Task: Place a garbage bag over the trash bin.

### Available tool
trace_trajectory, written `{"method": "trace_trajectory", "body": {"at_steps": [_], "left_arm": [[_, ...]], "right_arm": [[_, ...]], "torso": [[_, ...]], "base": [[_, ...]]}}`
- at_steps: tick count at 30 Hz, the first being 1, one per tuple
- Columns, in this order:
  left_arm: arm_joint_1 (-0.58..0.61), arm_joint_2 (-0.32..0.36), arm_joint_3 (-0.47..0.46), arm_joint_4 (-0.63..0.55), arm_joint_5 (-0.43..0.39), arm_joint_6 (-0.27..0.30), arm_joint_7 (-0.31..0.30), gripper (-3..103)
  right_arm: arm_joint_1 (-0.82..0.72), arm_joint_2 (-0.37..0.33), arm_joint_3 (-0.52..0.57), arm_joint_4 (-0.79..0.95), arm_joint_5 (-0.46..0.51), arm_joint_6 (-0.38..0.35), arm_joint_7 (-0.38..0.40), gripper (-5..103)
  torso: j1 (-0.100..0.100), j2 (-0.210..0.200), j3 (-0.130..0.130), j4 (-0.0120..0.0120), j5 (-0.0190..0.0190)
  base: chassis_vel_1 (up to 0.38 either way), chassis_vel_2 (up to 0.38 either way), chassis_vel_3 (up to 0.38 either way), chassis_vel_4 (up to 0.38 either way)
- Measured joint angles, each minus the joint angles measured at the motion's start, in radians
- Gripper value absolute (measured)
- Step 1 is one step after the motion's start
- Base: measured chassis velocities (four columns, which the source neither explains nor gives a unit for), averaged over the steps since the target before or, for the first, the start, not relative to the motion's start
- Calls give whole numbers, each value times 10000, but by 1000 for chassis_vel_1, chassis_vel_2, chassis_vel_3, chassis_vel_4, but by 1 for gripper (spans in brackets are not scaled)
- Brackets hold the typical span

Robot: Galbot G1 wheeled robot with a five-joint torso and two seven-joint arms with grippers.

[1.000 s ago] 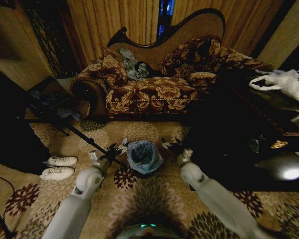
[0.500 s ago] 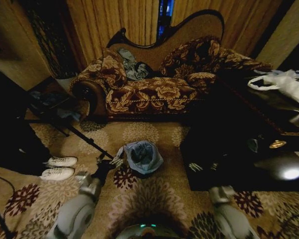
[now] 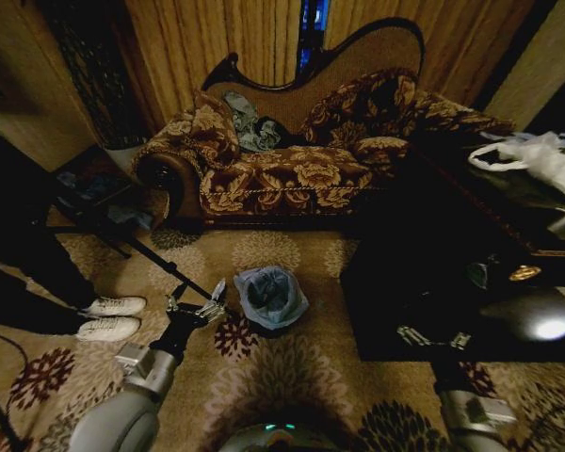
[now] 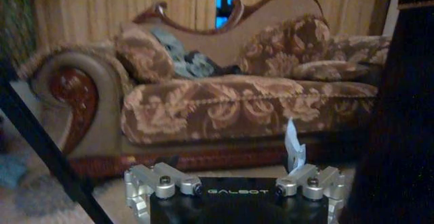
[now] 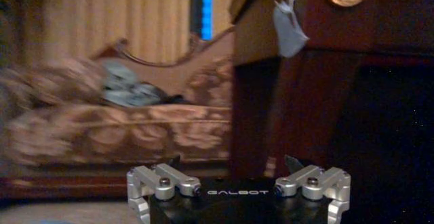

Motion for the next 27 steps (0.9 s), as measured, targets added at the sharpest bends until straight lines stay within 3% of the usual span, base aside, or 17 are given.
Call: {"method": "trace_trajectory", "body": {"at_steps": [1,2,5,12,27], "left_arm": [[51,-63,-75,0,-82,157,182,100],[51,-63,-75,0,-82,157,182,100],[184,-198,-312,10,-137,372,540,100],[359,-414,-519,41,137,395,500,100],[152,-439,-378,66,-325,475,87,100]], "right_arm": [[-173,-76,219,140,575,-104,-606,100],[-173,-76,219,140,575,-104,-606,100],[-325,-275,881,71,1187,-156,-1779,100],[-247,-257,1068,-299,1149,86,-1673,100],[-303,342,945,-670,835,373,-1516,100]], "torso": [[0,0,0,0,0],[0,0,0,0,0],[0,0,1,0,2],[0,-1,1,1,4],[0,-1,1,0,2]], "base": [[0,0,0,0],[0,0,0,0],[0,0,0,0],[0,0,0,0],[0,0,0,0]]}}
